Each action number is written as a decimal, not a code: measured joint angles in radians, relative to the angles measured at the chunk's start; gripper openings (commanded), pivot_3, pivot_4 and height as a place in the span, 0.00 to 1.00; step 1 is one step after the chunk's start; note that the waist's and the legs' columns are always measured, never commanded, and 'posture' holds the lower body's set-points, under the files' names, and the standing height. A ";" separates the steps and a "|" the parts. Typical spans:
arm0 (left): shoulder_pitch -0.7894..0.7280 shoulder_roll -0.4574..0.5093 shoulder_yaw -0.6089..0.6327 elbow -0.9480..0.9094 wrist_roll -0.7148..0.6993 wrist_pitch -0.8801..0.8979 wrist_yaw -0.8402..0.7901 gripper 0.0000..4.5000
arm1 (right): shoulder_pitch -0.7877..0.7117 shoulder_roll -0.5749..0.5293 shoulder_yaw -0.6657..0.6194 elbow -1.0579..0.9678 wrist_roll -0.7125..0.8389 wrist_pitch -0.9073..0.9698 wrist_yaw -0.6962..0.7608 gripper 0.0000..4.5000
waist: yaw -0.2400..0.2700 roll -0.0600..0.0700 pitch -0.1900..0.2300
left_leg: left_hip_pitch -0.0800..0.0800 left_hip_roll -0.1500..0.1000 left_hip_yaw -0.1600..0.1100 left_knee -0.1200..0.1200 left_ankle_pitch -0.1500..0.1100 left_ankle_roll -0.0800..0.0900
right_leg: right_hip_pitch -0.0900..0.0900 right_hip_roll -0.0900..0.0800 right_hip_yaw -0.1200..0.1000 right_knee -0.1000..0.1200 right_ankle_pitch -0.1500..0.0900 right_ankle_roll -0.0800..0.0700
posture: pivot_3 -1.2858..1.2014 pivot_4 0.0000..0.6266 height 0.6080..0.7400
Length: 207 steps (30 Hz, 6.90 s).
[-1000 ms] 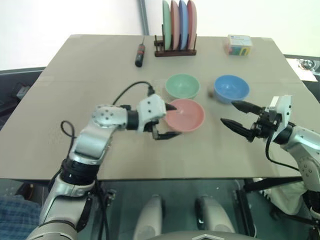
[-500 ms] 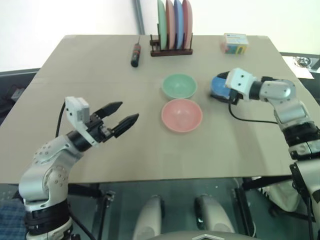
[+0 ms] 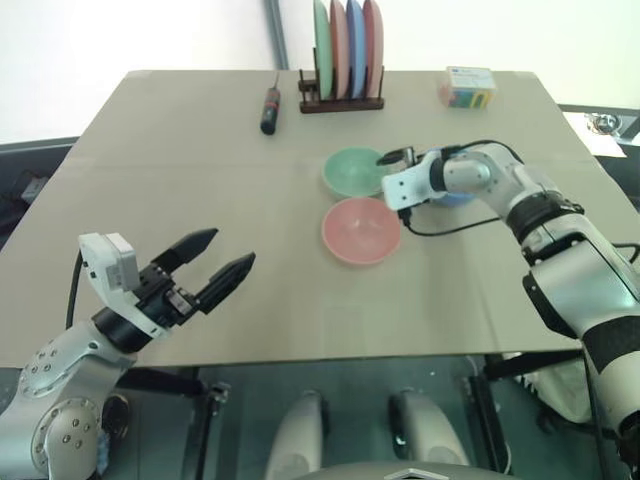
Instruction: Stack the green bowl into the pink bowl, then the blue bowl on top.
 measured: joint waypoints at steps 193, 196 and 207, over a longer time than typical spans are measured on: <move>-1.635 -0.118 -1.017 1.903 1.324 -1.311 -0.169 0.01 | 1.124 -0.353 -0.907 -1.751 1.223 1.340 0.067 1.00 | 0.030 0.000 0.003 | -0.005 -0.002 -0.001 -0.001 0.000 0.000 | -0.002 0.000 -0.001 -0.001 0.001 0.006 | 0.52 0.24 1.00; -1.633 -0.116 -0.996 1.861 1.257 -1.352 -0.313 0.01 | 1.124 -0.359 -0.907 -1.747 1.227 1.331 0.081 1.00 | 0.029 0.000 0.003 | -0.005 -0.002 -0.001 0.000 0.000 0.001 | -0.002 0.000 -0.001 0.000 0.001 0.006 | 0.52 0.24 1.00; -1.394 0.051 -1.082 1.325 0.894 -1.244 -0.867 0.32 | 1.130 -0.381 -0.914 -1.723 1.229 1.310 0.100 1.00 | 0.010 0.001 0.003 | -0.005 -0.001 -0.001 0.002 0.000 0.001 | -0.002 0.001 -0.001 0.001 0.002 0.005 | 0.52 0.24 1.00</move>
